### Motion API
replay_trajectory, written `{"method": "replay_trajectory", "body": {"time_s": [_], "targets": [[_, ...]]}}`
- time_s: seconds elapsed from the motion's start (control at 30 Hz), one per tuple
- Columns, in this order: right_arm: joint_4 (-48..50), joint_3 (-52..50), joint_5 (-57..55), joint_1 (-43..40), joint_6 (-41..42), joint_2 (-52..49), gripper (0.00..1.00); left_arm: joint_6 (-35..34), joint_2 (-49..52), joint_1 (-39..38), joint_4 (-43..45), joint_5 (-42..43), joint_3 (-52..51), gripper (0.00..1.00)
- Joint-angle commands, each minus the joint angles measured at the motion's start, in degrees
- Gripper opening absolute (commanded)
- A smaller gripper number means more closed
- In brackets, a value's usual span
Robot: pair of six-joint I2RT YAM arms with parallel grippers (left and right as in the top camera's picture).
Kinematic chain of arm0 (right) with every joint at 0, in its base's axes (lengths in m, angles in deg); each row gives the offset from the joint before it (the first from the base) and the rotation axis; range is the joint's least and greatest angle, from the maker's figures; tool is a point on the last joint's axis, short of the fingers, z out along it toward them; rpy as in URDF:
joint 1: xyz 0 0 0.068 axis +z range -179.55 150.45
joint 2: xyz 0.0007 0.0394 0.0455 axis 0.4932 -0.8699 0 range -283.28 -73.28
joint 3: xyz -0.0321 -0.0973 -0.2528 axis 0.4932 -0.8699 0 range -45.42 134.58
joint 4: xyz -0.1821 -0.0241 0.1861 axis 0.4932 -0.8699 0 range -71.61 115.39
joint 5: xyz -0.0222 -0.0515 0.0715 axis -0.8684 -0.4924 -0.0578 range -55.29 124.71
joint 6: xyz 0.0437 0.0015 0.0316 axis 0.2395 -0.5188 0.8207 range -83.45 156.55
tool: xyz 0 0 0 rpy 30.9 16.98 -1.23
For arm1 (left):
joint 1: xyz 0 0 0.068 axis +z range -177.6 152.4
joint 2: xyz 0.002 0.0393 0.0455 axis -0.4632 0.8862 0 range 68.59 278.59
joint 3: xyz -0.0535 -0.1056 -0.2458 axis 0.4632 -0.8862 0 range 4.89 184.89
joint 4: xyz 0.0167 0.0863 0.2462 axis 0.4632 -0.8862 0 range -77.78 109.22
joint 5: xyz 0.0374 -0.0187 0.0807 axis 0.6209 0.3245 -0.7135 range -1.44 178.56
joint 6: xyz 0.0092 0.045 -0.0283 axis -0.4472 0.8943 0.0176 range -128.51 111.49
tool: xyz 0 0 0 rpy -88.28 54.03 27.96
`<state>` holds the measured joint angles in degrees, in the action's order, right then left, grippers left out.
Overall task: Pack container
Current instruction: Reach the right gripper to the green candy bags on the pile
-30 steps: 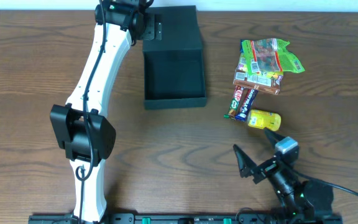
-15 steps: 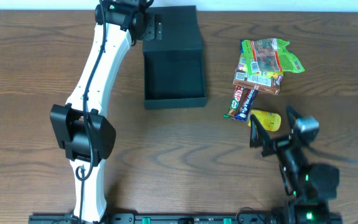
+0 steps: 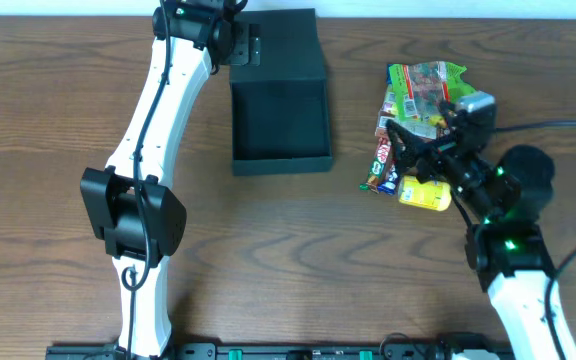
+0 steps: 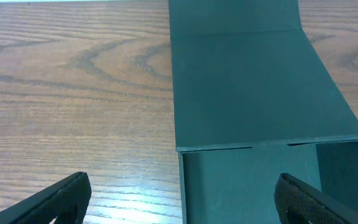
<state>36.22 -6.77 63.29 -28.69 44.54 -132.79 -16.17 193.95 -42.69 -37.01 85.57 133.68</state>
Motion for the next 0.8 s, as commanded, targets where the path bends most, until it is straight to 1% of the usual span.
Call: {"method": "replay_trajectory", "body": {"time_s": [0.0, 0.1, 0.33, 0.43, 0.5, 0.63, 0.7, 0.77], "targets": [[4.0, 1.0, 5.6, -0.7, -1.2, -2.1, 0.99, 0.2, 0.1, 0.1, -0.7, 0.1, 0.6, 0.95], [6.9, 1.0, 4.0, -0.7, -0.1, -3.8, 0.99, 0.2, 0.1, 0.1, -0.9, 0.1, 0.6, 0.95], [7.4, 1.0, -7.1, -1.0, 13.5, -6.9, 0.99, -0.1, 0.1, 0.1, -2.1, 0.1, 0.6, 0.95], [7.4, 1.1, -11.5, -3.6, 19.3, -7.1, 0.99, -0.1, 0.1, 0.1, -2.5, 0.1, 0.6, 0.96], [6.9, 1.8, -10.8, -6.7, 22.1, -7.8, 0.99, -0.1, 0.1, 0.1, -2.7, 0.3, 0.6, 0.95], [5.3, 5.4, -5.5, -12.6, 26.2, -11.3, 0.99, -0.1, 0.1, 0.1, -2.7, 2.7, 0.6, 0.96], [2.9, 8.8, -2.4, -14.8, 27.3, -14.2, 0.99, -0.3, 0.1, 0.1, -2.7, 3.0, 0.6, 0.95], [-1.6, 13.0, -0.2, -15.9, 27.1, -17.6, 0.99, -0.3, 0.1, 0.1, -2.7, 3.0, 0.6, 0.96]]}}
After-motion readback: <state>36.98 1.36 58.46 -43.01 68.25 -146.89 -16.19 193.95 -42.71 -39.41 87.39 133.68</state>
